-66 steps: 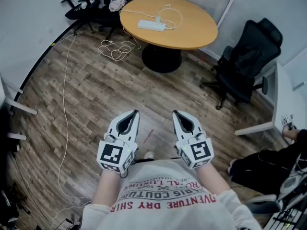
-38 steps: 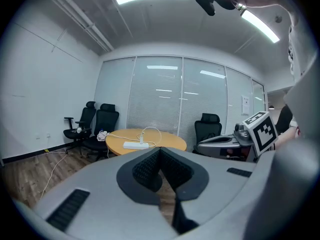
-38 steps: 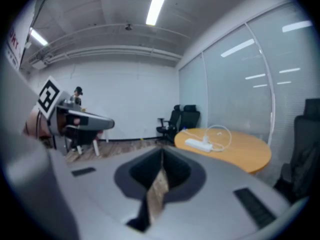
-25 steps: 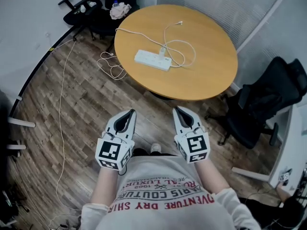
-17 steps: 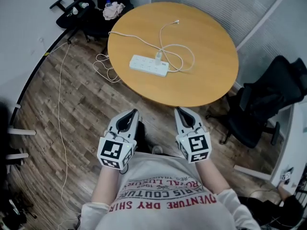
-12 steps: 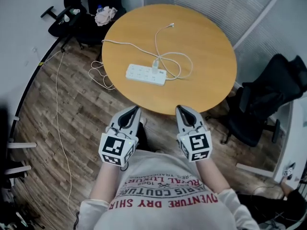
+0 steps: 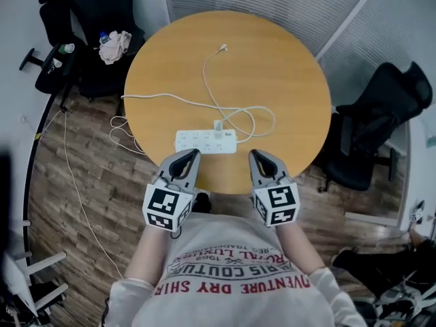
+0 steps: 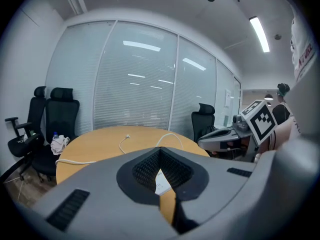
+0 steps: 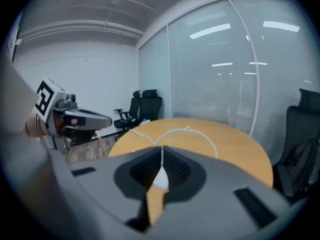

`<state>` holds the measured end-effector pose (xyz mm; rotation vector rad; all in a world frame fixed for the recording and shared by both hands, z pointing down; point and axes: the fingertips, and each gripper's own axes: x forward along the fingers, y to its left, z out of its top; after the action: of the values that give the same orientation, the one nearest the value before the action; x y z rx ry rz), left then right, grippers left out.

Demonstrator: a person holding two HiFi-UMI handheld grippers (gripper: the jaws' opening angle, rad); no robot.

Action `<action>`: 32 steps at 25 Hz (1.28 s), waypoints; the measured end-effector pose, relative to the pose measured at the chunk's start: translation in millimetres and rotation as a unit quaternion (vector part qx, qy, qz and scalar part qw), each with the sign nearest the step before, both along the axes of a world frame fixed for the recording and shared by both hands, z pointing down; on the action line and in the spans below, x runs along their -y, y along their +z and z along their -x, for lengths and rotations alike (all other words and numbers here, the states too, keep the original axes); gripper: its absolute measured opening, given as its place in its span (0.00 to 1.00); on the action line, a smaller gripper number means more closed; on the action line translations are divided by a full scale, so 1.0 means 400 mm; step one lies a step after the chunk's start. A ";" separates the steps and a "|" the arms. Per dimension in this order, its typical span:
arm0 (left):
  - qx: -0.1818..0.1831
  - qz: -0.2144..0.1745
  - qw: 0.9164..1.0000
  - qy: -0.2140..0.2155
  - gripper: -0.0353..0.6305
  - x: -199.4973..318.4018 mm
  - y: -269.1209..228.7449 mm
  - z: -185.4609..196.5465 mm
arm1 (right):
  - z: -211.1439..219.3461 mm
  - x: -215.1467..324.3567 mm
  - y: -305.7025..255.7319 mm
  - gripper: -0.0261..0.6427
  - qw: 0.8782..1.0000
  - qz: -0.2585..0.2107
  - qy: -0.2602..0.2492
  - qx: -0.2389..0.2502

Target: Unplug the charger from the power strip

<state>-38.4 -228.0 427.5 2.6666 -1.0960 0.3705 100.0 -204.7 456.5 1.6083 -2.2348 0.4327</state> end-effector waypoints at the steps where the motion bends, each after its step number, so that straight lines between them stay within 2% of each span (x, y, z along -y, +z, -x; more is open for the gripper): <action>1: 0.005 0.010 1.000 0.010 0.10 0.022 0.026 0.005 | 0.005 0.016 0.019 0.08 1.000 0.012 0.011 0.002; 5: 0.026 0.044 0.997 0.051 0.10 0.087 0.126 0.018 | 0.026 0.068 0.104 0.08 0.997 0.060 0.046 0.011; 10: 0.067 0.073 0.990 0.102 0.10 0.127 0.245 0.019 | 0.051 0.102 0.206 0.08 0.991 0.115 0.072 0.009; 16: 0.097 0.099 0.981 0.136 0.10 0.168 0.371 -0.010 | 0.079 0.137 0.304 0.08 0.984 0.160 0.073 0.003; 24: 0.139 0.148 0.964 0.172 0.10 0.175 0.500 -0.043 | 0.126 0.167 0.389 0.09 0.976 0.209 0.064 -0.007; 26: 0.151 0.160 0.959 0.177 0.10 0.174 0.509 -0.045 | 0.139 0.178 0.401 0.26 0.974 0.219 0.057 -0.008; 27: 0.156 0.164 0.957 0.179 0.10 0.172 0.512 -0.046 | 0.146 0.183 0.406 0.29 0.973 0.224 0.053 -0.008; 32: 0.179 0.182 0.949 0.184 0.10 0.166 0.532 -0.053 | 0.152 0.210 0.422 0.33 0.970 0.233 0.063 -0.016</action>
<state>-17.2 -294.5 640.3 2.5046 -0.5226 1.0514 39.0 -288.8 625.2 1.4869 -1.8298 0.8839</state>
